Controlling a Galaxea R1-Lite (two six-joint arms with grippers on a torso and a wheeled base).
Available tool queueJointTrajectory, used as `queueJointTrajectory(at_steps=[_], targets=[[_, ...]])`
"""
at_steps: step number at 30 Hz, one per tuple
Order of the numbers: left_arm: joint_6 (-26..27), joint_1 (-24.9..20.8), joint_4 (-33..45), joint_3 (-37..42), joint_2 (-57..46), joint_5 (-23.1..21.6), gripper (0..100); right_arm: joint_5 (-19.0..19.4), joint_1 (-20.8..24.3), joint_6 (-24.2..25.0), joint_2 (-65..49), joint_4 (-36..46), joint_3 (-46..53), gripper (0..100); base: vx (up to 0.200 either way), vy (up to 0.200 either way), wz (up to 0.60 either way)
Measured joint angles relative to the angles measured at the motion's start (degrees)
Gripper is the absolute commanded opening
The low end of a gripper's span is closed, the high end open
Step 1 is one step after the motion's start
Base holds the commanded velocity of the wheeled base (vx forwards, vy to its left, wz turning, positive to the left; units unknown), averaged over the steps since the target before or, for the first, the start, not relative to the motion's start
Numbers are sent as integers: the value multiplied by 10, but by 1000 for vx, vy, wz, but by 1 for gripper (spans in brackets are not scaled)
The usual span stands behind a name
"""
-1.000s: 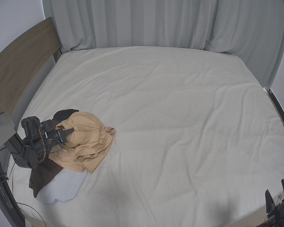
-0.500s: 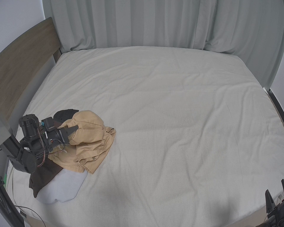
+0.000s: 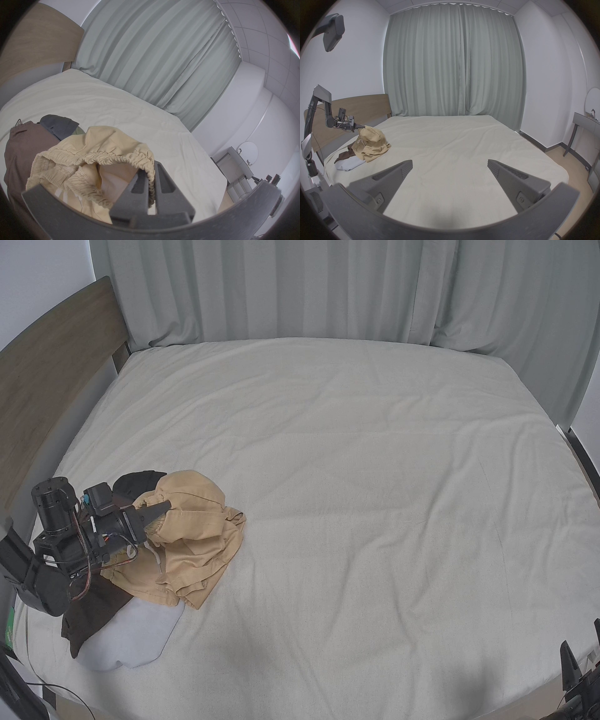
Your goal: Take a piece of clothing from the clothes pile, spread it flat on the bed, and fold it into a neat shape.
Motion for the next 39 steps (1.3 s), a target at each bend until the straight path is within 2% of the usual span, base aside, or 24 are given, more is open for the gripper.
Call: queueJointTrajectory(at_steps=[9,14,22,30,34,39], targets=[[-9,-22,5,44,-49,1,0,0,0,0,0,0,0,100,0,0,0],[-39,-37,6,59,-79,16,0,0,0,0,0,0,0,100,0,0,0],[-164,-89,2,72,-131,101,0,0,0,0,0,0,0,100,0,0,0],[-259,-142,1,82,-176,192,0,-1,0,1,0,0,0,100,0,0,0],[-328,-177,1,83,-203,265,0,-1,0,1,0,0,0,100,0,0,0],[-371,-232,1,83,-240,361,0,-1,0,1,0,0,0,100,0,0,0]])
